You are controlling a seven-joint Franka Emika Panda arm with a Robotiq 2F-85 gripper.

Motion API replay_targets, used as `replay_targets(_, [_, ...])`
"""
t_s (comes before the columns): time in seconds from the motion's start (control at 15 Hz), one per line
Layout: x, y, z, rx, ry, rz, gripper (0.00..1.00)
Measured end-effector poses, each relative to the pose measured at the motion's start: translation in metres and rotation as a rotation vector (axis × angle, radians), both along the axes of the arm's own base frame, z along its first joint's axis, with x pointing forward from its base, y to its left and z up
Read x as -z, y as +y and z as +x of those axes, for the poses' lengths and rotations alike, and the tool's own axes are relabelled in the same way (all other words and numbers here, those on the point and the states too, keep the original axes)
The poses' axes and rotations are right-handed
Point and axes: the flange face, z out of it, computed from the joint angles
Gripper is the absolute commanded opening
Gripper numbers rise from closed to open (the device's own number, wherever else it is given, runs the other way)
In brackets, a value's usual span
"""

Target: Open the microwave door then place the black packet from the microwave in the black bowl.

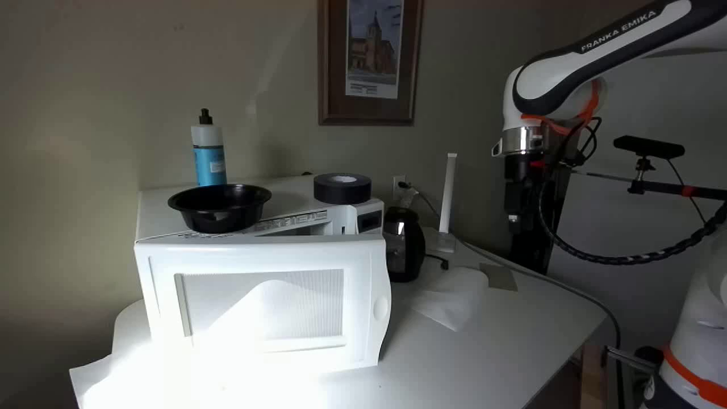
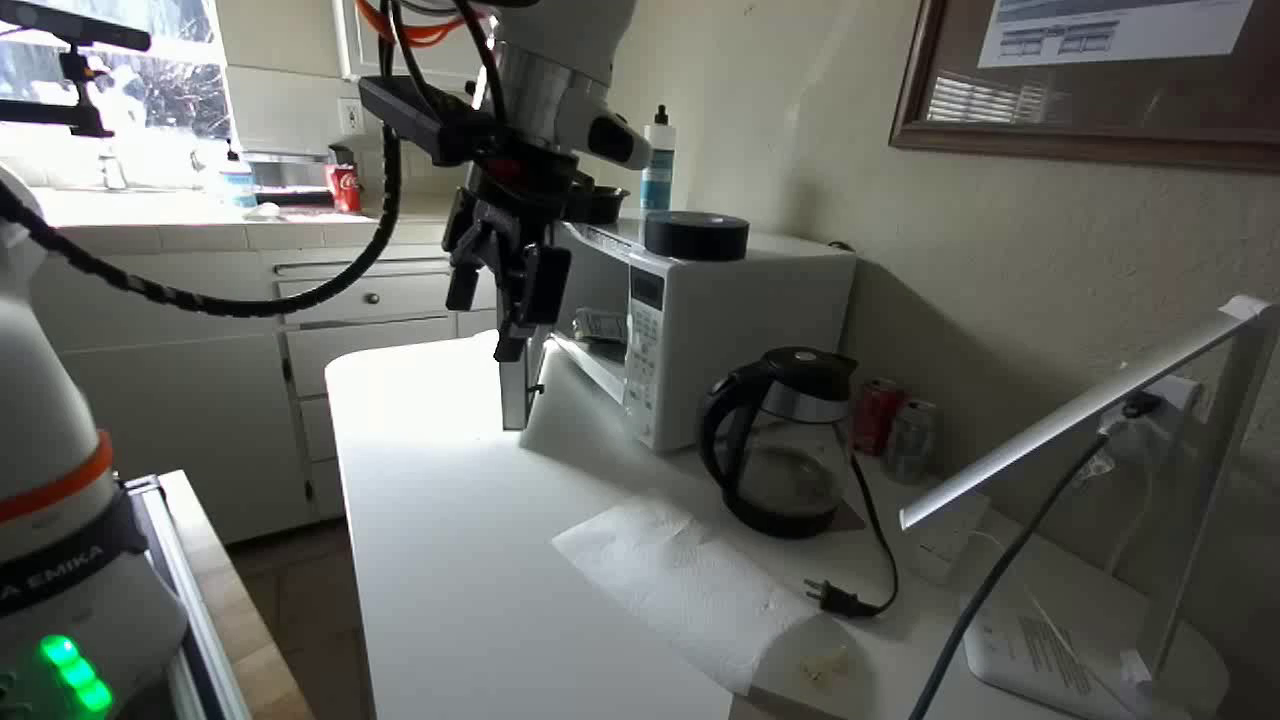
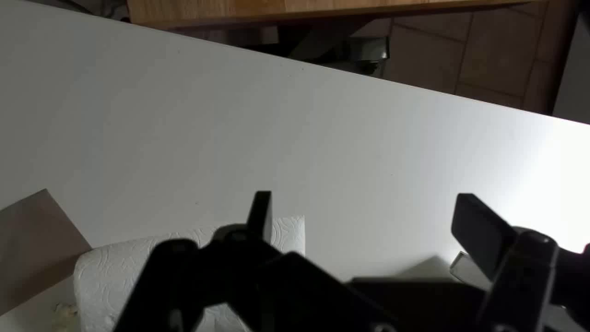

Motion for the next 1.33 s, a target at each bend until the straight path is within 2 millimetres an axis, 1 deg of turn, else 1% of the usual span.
replay_targets(0.73, [0.0, 0.0, 0.0, 0.0, 0.0, 0.0, 1.0])
replay_targets(0.87, [-0.002, 0.007, 0.002, -0.042, -0.005, -0.005, 1.0])
replay_targets(0.93, [-0.003, 0.018, 0.005, -0.088, -0.01, -0.016, 1.0])
replay_targets(1.07, [-0.01, 0.05, 0.01, -0.185, -0.024, -0.048, 1.0])
replay_targets(1.2, [-0.024, 0.086, 0.014, -0.286, -0.049, -0.086, 1.0])
replay_targets(1.33, [-0.039, 0.118, 0.017, -0.392, -0.081, -0.115, 1.0])
